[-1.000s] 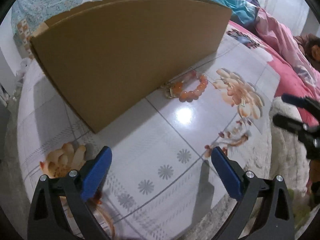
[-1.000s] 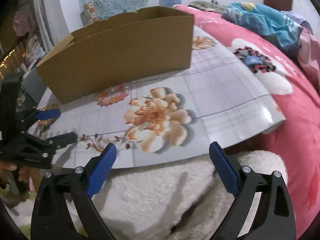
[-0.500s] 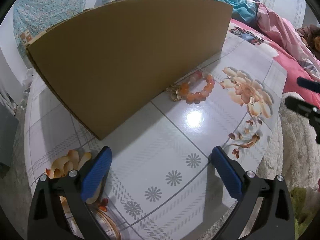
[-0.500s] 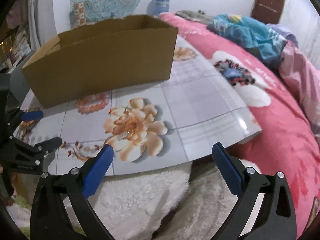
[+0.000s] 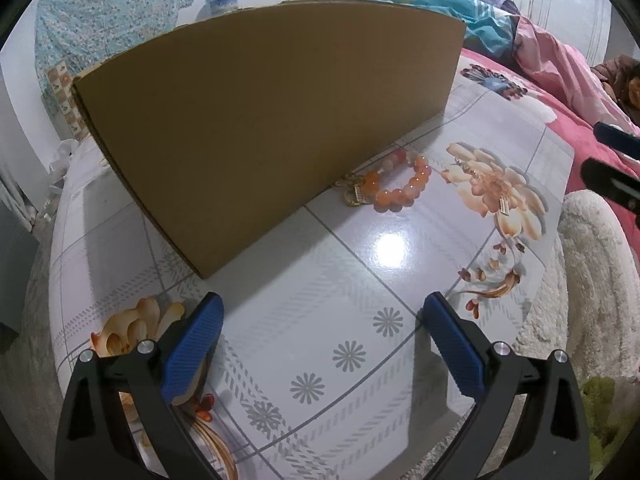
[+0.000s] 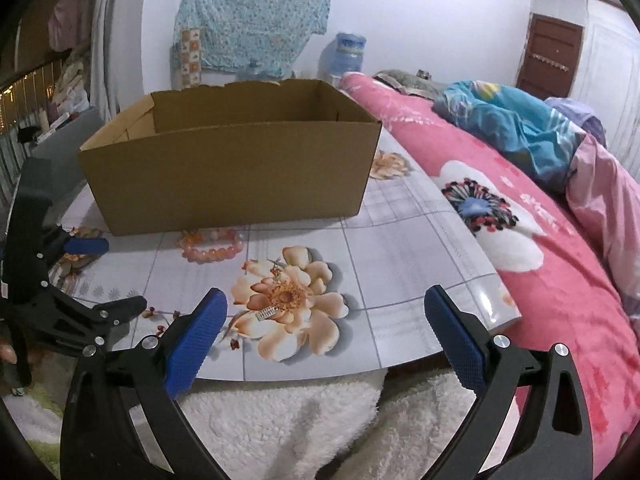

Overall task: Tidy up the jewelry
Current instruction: 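Move the left gripper toward the silver pendant on the flower print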

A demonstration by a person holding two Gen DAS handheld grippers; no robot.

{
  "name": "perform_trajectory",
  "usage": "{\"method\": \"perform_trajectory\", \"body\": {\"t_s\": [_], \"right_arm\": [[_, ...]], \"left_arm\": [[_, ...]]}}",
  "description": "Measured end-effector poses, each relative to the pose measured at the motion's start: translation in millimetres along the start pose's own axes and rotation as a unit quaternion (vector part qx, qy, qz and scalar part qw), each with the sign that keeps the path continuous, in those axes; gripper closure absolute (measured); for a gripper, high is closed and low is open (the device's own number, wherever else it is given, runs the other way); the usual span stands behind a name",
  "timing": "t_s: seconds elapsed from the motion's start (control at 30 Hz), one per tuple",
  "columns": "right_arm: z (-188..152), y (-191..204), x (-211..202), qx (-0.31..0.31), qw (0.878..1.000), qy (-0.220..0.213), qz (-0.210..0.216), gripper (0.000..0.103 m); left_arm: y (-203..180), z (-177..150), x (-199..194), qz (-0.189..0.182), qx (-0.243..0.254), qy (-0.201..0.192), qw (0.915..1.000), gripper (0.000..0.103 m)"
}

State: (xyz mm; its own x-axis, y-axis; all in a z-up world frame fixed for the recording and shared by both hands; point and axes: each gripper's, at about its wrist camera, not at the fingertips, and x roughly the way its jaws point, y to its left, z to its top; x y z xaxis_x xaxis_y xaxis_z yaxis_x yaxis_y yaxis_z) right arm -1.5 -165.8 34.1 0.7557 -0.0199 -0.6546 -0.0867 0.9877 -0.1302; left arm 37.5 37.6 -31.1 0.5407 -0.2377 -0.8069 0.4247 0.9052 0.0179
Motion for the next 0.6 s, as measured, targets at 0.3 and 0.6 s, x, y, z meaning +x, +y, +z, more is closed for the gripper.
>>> {"method": "perform_trajectory", "body": {"t_s": [0.3, 0.6], "right_arm": [[-5, -4, 9, 0.04, 0.998, 0.0, 0.058, 0.008], [-11, -21, 7, 0.074, 0.994, -0.022, 0.078, 0.008]], "left_arm": [[0, 1, 0, -0.003, 0.003, -0.001, 1.0, 0.005], [-17, 17, -12, -0.022, 0.033, -0.023, 0.9989, 0.005]]}}
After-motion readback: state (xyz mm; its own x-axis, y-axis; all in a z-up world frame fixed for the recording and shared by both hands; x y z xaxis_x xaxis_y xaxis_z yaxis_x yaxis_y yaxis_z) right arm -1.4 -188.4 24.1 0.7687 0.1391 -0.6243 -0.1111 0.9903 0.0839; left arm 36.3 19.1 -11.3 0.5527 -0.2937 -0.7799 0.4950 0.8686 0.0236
